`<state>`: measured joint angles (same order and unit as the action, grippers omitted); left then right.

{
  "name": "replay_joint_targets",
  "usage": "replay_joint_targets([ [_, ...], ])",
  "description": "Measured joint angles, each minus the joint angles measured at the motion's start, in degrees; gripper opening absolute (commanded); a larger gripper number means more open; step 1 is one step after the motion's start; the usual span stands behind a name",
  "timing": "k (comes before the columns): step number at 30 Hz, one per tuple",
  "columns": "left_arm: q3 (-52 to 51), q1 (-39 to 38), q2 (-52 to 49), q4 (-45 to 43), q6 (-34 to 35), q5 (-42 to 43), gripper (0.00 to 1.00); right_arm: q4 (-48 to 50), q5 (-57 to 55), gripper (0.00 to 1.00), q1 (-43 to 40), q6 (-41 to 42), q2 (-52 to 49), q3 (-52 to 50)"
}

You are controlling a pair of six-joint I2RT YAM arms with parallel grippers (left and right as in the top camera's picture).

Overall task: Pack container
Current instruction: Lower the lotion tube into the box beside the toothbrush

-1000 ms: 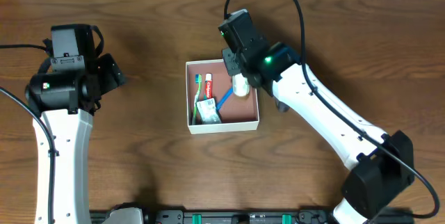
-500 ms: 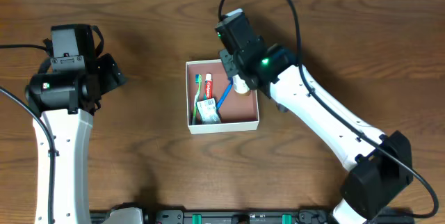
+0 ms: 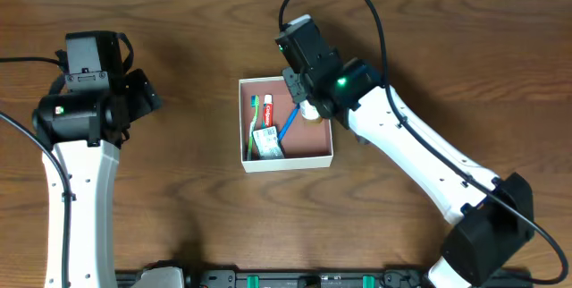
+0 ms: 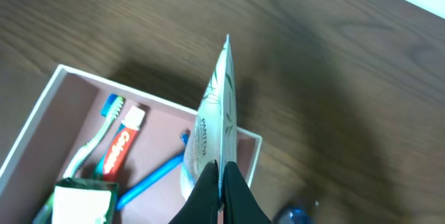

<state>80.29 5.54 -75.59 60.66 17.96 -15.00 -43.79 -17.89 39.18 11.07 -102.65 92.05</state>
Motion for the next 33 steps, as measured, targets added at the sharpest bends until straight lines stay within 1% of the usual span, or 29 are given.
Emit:
replay_joint_targets([
  [9, 0.0, 0.0, 0.0, 0.0, 0.0, 0.0, 0.98, -7.0, -0.5, 0.01, 0.0, 0.9, 2.9, -0.1],
  [16, 0.0, 0.0, 0.0, 0.0, 0.0, 0.0, 0.98, -12.4, 1.8, 0.02, 0.0, 1.9, 4.9, -0.2],
  [19, 0.0, 0.0, 0.0, 0.0, 0.0, 0.0, 0.98, -13.1, 2.6, 0.02, 0.0, 2.1, 4.9, -0.2],
  [24, 0.0, 0.0, 0.0, 0.0, 0.0, 0.0, 0.98, -11.5, 3.1, 0.01, 0.0, 2.2, 4.9, -0.3],
  [30, 0.0, 0.0, 0.0, 0.0, 0.0, 0.0, 0.98, -5.9, 1.4, 0.01, 0.0, 2.3, 4.9, -0.3],
  [33, 0.0, 0.0, 0.0, 0.0, 0.0, 0.0, 0.98, -5.6, 0.6, 0.02, 0.0, 2.3, 4.9, -0.3],
])
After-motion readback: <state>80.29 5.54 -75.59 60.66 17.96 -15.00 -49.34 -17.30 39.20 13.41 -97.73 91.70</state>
